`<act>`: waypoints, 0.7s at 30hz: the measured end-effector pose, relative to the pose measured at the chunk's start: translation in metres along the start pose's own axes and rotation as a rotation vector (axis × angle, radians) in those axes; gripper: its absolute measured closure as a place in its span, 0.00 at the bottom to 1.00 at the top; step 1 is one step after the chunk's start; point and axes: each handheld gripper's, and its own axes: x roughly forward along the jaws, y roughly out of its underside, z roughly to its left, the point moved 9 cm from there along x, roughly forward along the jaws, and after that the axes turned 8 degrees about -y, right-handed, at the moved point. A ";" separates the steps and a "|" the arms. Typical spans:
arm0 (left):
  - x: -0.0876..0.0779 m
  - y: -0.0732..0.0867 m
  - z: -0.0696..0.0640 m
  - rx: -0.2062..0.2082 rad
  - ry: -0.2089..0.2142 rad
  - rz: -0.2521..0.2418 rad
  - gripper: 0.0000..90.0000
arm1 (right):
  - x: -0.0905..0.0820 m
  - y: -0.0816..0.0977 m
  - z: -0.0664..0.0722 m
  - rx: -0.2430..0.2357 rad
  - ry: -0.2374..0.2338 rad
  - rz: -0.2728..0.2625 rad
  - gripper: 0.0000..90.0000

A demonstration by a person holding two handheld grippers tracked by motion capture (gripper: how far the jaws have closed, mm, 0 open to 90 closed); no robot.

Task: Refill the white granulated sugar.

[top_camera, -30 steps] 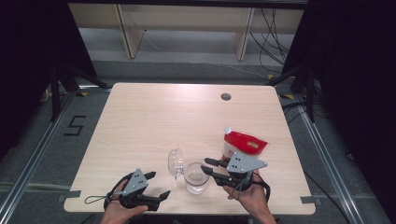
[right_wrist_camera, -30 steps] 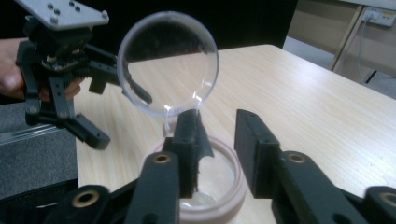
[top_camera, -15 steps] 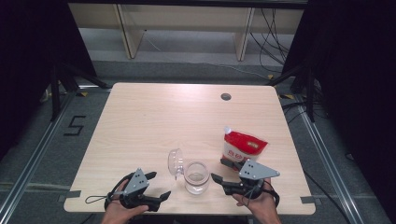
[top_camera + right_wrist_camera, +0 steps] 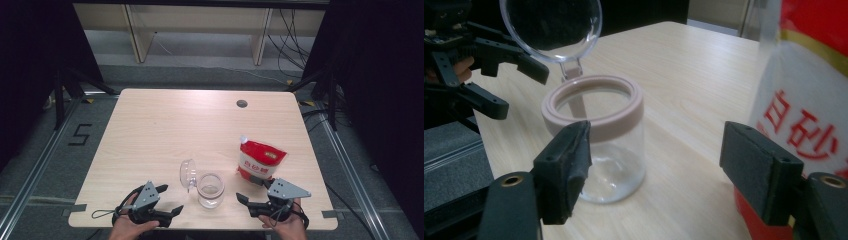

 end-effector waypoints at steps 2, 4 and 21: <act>0.000 0.000 0.000 0.008 -0.001 0.000 0.18 | -0.002 0.001 -0.002 -0.024 -0.007 0.003 0.30; 0.000 -0.001 -0.001 0.001 -0.002 -0.003 0.18 | -0.005 0.006 -0.003 0.015 0.001 0.006 0.26; -0.001 0.003 -0.001 0.022 0.001 0.018 0.18 | -0.051 0.028 -0.027 0.063 0.141 0.024 0.17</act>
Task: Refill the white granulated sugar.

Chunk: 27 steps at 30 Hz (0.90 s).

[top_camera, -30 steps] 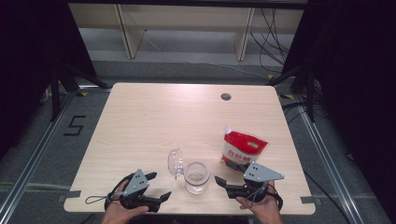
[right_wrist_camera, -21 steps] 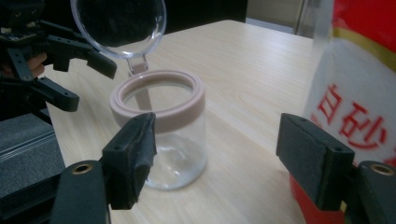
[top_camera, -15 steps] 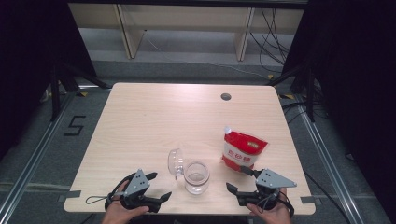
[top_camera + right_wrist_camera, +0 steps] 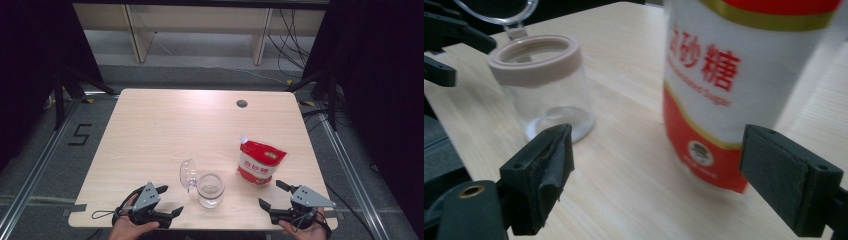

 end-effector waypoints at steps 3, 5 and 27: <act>0.001 0.000 -0.001 -0.002 0.002 -0.004 0.18 | -0.001 0.001 -0.013 0.007 0.022 0.002 0.17; 0.003 0.000 -0.003 -0.006 0.008 -0.004 0.18 | 0.002 -0.002 -0.021 -0.019 0.029 -0.024 0.17; 0.003 0.002 -0.001 -0.003 0.000 0.005 0.18 | 0.037 -0.014 -0.052 -0.067 0.019 -0.046 0.18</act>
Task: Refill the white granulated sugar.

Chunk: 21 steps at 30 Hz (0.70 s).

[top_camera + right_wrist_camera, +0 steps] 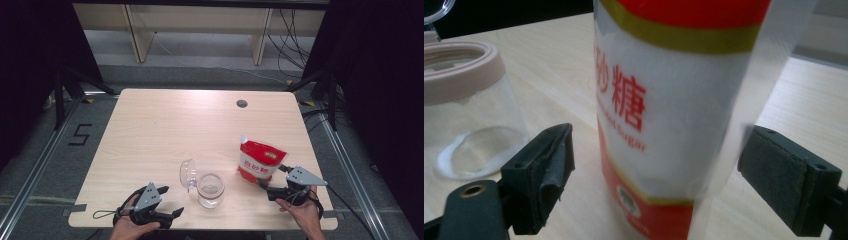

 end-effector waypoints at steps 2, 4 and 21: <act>0.000 0.000 0.000 -0.005 -0.005 0.006 0.18 | 0.005 -0.002 -0.002 -0.028 0.004 -0.009 0.17; 0.000 0.000 0.000 -0.005 -0.005 0.006 0.18 | 0.008 -0.003 -0.004 -0.048 0.010 -0.004 0.17; 0.000 0.001 0.001 -0.006 -0.005 0.009 0.18 | 0.020 -0.007 0.001 0.015 0.026 -0.010 0.45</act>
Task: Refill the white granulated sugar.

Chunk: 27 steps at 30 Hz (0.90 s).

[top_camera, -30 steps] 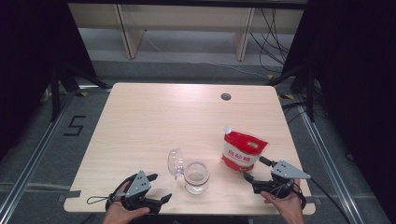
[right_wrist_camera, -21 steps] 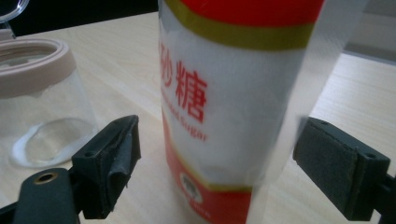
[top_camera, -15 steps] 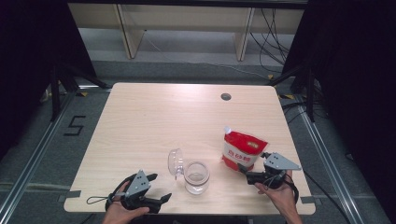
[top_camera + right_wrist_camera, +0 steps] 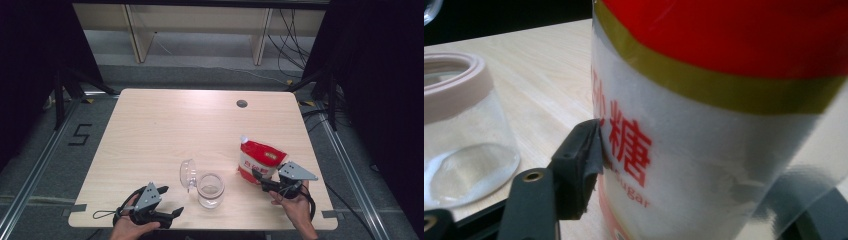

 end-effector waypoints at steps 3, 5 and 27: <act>0.000 0.000 0.000 -0.011 -0.004 -0.003 0.18 | -0.002 0.000 0.003 0.026 0.038 0.008 0.47; 0.000 0.000 0.001 -0.001 -0.003 0.002 0.18 | -0.002 -0.001 0.005 0.043 0.070 0.001 0.47; 0.000 0.002 0.000 -0.008 0.000 0.010 0.18 | -0.001 0.009 0.009 0.000 0.076 -0.019 0.39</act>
